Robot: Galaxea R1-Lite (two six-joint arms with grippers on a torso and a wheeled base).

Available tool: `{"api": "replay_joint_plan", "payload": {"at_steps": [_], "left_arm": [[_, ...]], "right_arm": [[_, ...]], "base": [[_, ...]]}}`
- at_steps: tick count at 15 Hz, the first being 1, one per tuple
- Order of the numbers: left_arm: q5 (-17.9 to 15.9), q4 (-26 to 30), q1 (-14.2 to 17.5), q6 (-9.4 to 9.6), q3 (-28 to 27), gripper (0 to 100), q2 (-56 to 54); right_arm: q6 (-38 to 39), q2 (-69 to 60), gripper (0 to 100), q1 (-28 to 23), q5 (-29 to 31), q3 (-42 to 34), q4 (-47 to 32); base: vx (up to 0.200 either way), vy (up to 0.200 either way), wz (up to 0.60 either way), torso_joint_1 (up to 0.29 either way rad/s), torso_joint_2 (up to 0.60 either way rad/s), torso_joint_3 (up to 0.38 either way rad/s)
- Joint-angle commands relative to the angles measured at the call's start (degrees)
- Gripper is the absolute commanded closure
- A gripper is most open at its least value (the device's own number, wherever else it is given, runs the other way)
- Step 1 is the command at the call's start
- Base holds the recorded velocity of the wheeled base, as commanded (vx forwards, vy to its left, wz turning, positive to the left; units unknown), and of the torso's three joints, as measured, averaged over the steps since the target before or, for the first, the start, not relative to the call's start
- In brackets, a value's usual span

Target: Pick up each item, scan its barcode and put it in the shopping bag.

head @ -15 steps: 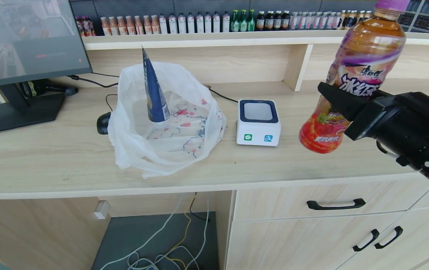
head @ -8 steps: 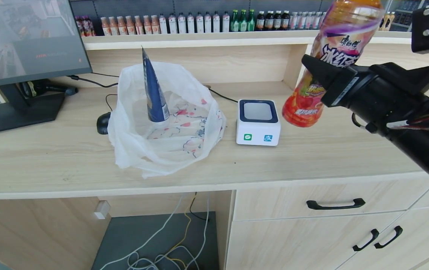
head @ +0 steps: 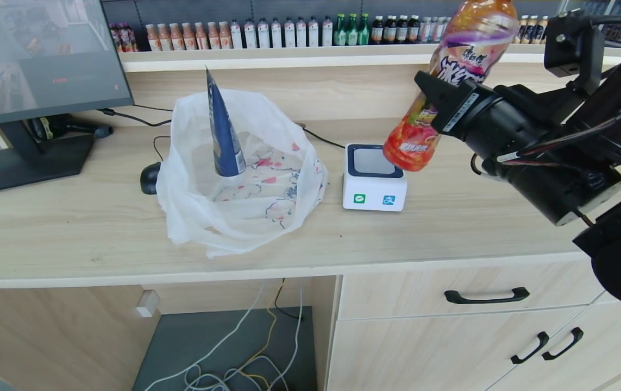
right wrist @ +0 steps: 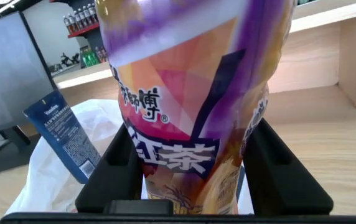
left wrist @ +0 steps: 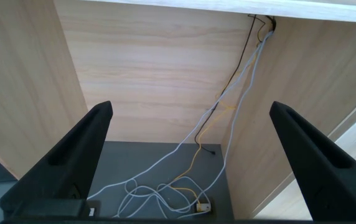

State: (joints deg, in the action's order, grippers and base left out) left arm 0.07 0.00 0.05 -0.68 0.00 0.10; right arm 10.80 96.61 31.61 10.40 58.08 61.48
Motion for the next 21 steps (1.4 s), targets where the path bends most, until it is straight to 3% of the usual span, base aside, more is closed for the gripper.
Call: {"api": "replay_joint_plan", "payload": {"at_steps": [1,10,21], "left_arm": [[0.0,0.0,0.0,-0.02,0.0,0,0.0],[0.0,0.0,0.0,-0.02,0.0,0,0.0],[0.0,0.0,0.0,-0.02,0.0,0,0.0]], "right_arm": [[0.9,1.9,100,0.0,0.1,1.5,0.0],[15.2,8.4,100,2.4,3.3,12.8,-5.0],[39.0,11.8,100,2.5,6.7,17.1,-10.0]], "base": [[0.000,0.000,0.00,0.000,0.00,0.000],[0.000,0.000,0.00,0.000,0.00,0.000],[0.000,0.000,0.00,0.000,0.00,0.000]]}}
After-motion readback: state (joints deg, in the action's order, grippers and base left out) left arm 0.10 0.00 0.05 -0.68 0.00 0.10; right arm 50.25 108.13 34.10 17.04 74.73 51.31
